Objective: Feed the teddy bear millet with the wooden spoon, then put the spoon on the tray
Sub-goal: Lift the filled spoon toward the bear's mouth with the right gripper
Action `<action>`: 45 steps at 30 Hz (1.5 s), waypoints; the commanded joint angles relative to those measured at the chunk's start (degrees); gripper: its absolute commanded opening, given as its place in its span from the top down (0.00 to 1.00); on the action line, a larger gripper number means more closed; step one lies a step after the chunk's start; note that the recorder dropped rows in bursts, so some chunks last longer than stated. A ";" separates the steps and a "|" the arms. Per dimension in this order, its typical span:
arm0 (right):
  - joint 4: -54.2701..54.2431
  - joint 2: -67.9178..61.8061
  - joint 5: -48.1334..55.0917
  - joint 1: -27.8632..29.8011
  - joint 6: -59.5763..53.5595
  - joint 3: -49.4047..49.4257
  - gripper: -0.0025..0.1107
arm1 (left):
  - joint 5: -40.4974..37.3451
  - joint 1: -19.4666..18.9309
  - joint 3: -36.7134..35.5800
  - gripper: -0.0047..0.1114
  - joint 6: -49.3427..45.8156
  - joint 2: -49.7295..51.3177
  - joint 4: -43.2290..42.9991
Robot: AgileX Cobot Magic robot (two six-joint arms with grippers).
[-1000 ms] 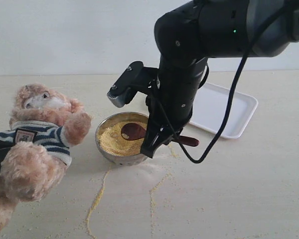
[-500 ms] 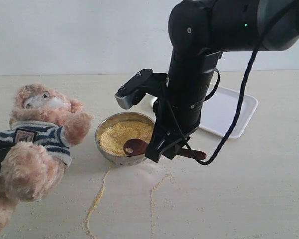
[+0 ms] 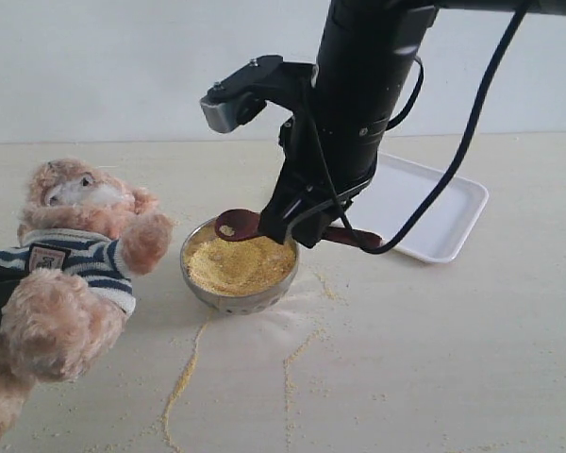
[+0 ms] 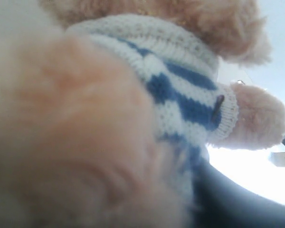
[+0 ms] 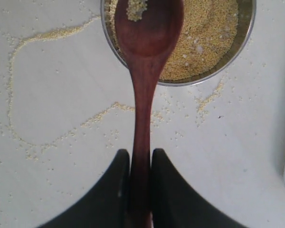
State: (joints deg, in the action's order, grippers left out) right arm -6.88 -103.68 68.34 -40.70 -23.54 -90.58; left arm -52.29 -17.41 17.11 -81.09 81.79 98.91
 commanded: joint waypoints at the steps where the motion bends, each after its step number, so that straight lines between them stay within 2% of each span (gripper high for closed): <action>1: -0.47 0.74 1.62 0.22 0.89 -1.38 0.98 | -1.39 -0.03 0.24 0.92 -0.66 -0.09 1.04; 7: -6.52 0.74 1.62 0.22 1.17 -1.51 0.98 | -1.39 -0.03 0.24 0.92 -0.82 -0.09 1.04; 14: -7.37 0.86 1.13 0.22 1.10 -1.51 0.98 | -2.35 -0.03 0.24 0.92 -0.82 -0.09 0.73; 20: -7.92 0.86 -7.98 0.22 0.98 -1.51 0.98 | -2.75 -0.03 0.24 0.92 -0.82 -0.09 0.25; 24: -8.57 0.86 -10.39 0.12 0.45 -1.75 0.98 | -2.75 -0.03 0.24 0.92 -0.82 -0.09 0.25; 31: -9.87 0.75 -7.89 0.01 1.12 -8.06 0.98 | -2.75 0.19 0.24 0.92 -0.82 -0.09 0.25; 35: -12.40 -0.99 -5.77 -0.52 2.36 -12.63 0.98 | -2.75 2.30 0.24 0.92 -0.82 -0.09 0.25; 39: -9.66 -2.75 -5.49 -3.95 2.16 -14.17 0.98 | -2.56 3.34 0.24 0.92 -1.07 -0.09 0.25; 45: 4.98 -4.44 -7.15 -10.41 5.71 -14.17 0.98 | -1.59 3.38 0.24 0.92 -1.06 -0.09 0.14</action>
State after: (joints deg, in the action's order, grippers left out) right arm -8.81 -107.70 62.04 -49.16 -20.17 -104.31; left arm -53.03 -14.35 17.11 -81.66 81.79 98.79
